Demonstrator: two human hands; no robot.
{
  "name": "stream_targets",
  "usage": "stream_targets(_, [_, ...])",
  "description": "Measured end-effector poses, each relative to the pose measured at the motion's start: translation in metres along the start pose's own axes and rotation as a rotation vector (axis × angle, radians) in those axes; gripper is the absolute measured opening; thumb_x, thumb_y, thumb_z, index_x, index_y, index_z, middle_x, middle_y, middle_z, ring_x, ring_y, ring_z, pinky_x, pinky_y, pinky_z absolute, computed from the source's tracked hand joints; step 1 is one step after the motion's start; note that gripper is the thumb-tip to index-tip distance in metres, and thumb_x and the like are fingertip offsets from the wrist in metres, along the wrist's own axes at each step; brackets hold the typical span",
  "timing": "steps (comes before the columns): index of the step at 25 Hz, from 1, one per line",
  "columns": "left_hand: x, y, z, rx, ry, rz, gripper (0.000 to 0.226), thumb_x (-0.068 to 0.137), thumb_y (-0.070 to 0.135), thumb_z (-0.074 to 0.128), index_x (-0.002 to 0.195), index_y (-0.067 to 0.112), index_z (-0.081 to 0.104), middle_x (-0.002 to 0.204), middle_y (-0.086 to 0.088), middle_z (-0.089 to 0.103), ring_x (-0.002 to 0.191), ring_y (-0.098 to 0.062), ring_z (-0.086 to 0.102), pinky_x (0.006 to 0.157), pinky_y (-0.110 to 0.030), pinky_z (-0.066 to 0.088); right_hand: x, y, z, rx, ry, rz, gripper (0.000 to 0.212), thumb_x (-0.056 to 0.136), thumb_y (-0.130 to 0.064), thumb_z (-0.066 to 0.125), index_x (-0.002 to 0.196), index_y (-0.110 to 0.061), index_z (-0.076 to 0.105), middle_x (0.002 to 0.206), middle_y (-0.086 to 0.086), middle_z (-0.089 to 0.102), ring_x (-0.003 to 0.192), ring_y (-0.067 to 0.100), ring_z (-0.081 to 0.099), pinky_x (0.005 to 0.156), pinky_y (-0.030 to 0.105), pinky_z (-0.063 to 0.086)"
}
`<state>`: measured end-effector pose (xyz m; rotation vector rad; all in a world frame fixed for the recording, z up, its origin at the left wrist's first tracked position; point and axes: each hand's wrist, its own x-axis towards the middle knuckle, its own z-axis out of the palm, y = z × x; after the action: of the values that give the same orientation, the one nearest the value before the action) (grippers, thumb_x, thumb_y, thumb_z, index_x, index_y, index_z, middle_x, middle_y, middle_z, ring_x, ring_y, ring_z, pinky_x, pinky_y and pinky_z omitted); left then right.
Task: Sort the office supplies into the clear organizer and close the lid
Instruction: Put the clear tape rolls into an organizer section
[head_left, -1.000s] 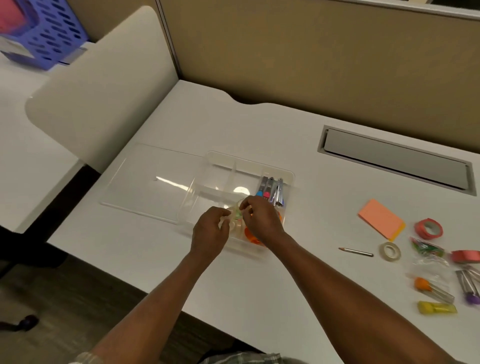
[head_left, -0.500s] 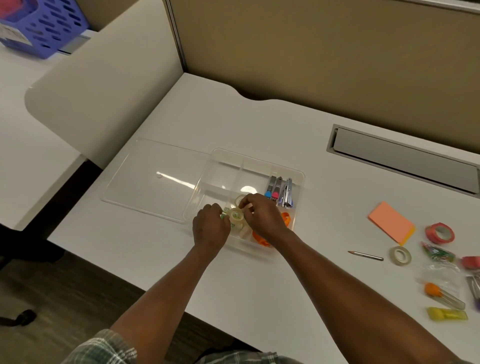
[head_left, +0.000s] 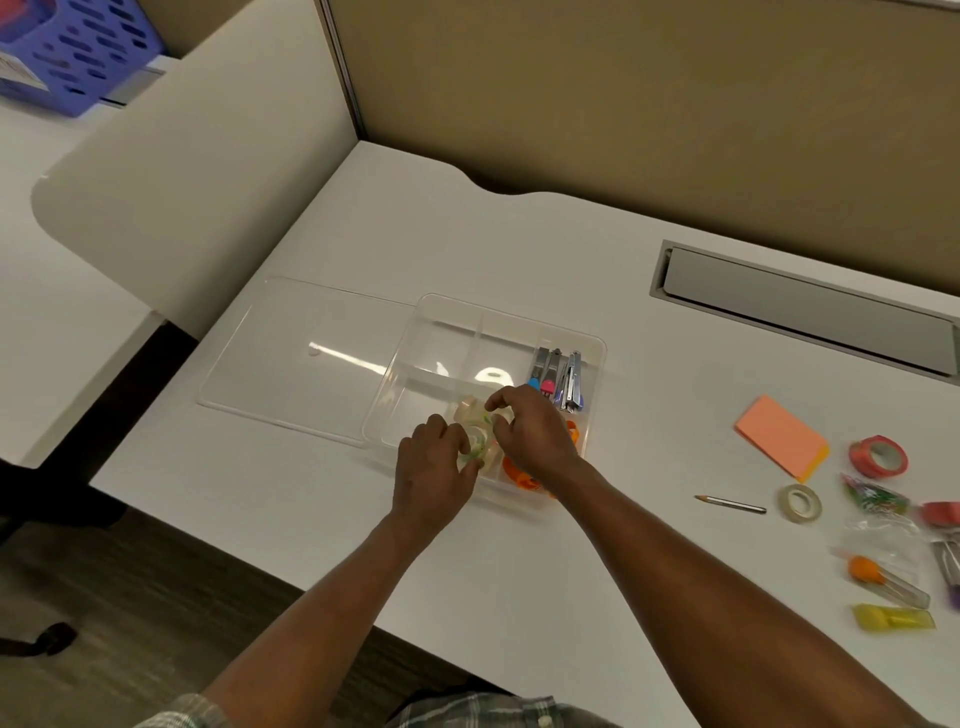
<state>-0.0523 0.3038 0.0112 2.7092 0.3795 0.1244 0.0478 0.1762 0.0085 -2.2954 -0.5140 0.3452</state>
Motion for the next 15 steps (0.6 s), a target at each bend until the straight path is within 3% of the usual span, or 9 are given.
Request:
stream_targets(5, [0.005, 0.003, 0.002, 0.035, -0.038, -0.043, 0.027, 0.08, 0.039, 0.077, 0.089, 0.015, 0.068, 0.09, -0.005, 0.059, 0.082, -0.021, 0.055, 0.07, -0.03, 0.038, -0.007, 0.005, -0.005, -0.002, 0.01, 0.004, 0.02, 0.091, -0.019, 0.065, 0.11, -0.023, 0.067, 0.113, -0.004, 0.066, 0.09, 0.007, 0.057, 0.083, 0.024, 0.048])
stream_targets(8, [0.006, 0.009, 0.002, 0.017, -0.03, -0.036, 0.027, 0.079, 0.039, 0.077, 0.083, 0.014, 0.066, 0.087, -0.006, 0.059, 0.079, -0.021, 0.055, 0.067, -0.032, 0.041, -0.014, 0.01, -0.012, 0.009, 0.025, 0.007, 0.019, 0.091, -0.02, 0.063, 0.11, -0.023, 0.066, 0.113, -0.005, 0.065, 0.101, 0.01, 0.06, 0.086, 0.026, 0.049])
stream_targets(11, [0.005, 0.025, 0.004, -0.014, 0.005, 0.024, 0.023, 0.08, 0.034, 0.075, 0.081, 0.013, 0.064, 0.085, -0.007, 0.06, 0.077, -0.023, 0.058, 0.065, -0.032, 0.041, -0.023, 0.018, -0.026, 0.008, 0.075, 0.019, 0.018, 0.091, -0.023, 0.061, 0.108, -0.023, 0.066, 0.11, -0.006, 0.066, 0.1, 0.012, 0.062, 0.086, 0.034, 0.054])
stream_targets(15, [0.006, 0.069, 0.015, -0.06, 0.03, 0.169, 0.023, 0.077, 0.03, 0.073, 0.093, 0.013, 0.067, 0.092, -0.008, 0.061, 0.08, -0.024, 0.058, 0.066, -0.033, 0.042, -0.042, 0.041, -0.055, 0.016, 0.162, 0.071, 0.021, 0.091, -0.026, 0.061, 0.111, -0.022, 0.066, 0.108, -0.004, 0.066, 0.093, 0.013, 0.062, 0.083, 0.038, 0.054])
